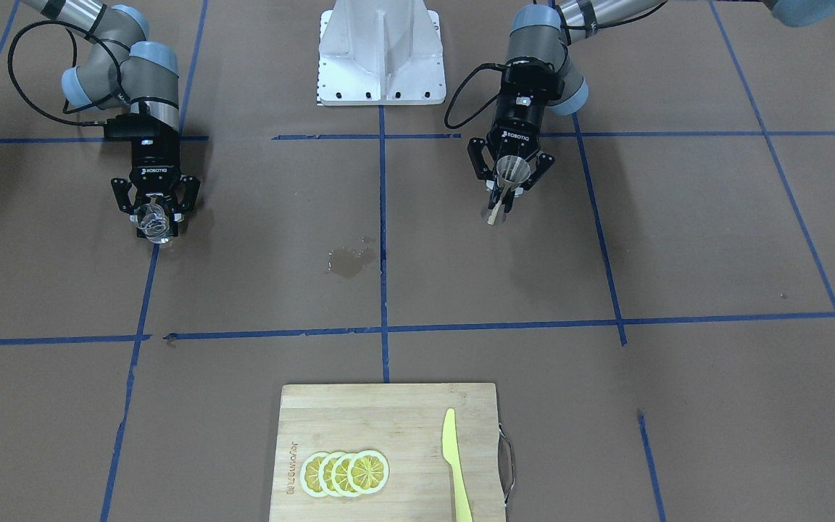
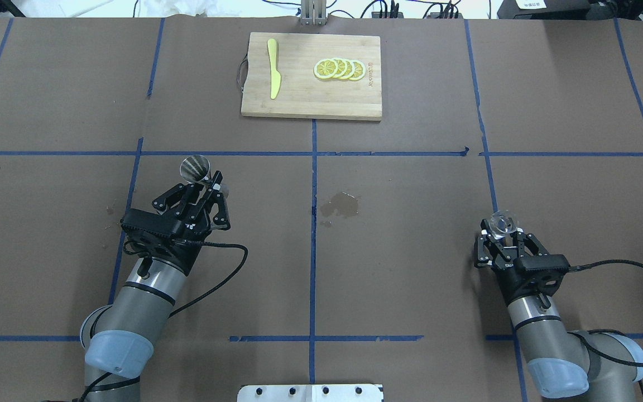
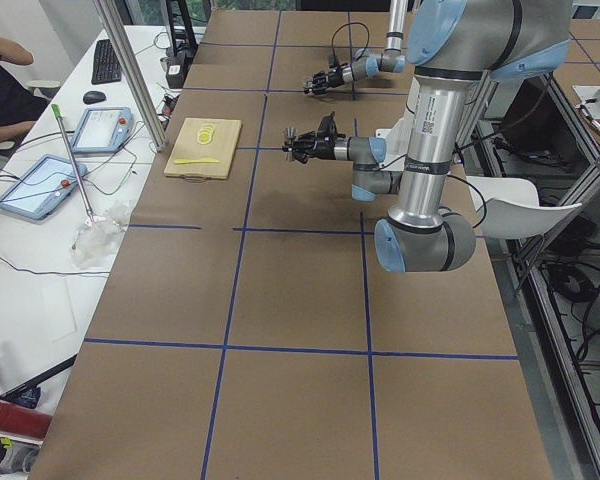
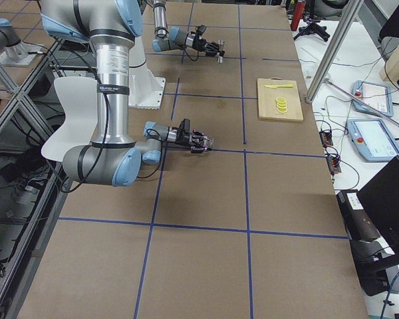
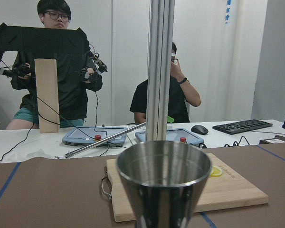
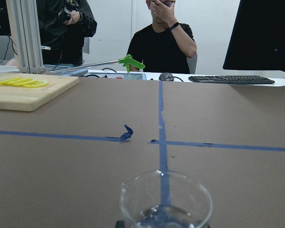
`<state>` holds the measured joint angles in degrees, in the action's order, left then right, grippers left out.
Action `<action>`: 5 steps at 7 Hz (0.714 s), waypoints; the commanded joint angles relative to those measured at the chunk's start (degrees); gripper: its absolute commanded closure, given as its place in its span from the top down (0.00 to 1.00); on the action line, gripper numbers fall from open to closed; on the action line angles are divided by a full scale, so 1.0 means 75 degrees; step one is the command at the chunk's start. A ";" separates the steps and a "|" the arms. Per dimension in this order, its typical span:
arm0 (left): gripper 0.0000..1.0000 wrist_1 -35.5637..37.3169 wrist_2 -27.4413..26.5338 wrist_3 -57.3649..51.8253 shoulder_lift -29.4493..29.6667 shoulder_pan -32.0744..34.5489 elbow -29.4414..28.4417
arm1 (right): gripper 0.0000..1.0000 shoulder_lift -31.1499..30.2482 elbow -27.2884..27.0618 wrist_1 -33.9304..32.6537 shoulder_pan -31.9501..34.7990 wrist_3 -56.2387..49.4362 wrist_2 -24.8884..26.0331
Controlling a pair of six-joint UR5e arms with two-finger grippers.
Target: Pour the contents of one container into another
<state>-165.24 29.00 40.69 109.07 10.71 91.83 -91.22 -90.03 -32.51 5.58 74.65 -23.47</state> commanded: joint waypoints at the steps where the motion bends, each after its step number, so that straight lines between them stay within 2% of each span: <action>1: 0.00 0.0000 0.0000 0.0000 0.0000 -0.0009 0.0025 | 0.00 0.0268 -0.0498 -0.0025 0.0088 -0.0728 0.0024; 4: 0.00 0.0001 0.0070 -0.0640 0.0000 -0.0068 -0.0092 | 0.00 0.0315 -0.1096 -0.0037 0.0076 -0.1935 0.0036; 5: 0.00 0.0000 0.0407 -0.0679 0.0000 -0.0022 -0.0092 | 0.00 0.0349 -0.1353 -0.0060 0.0064 -0.2065 0.0013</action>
<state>-165.15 30.12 37.11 109.00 10.37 91.22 -88.85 -98.01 -32.82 6.16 61.06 -23.26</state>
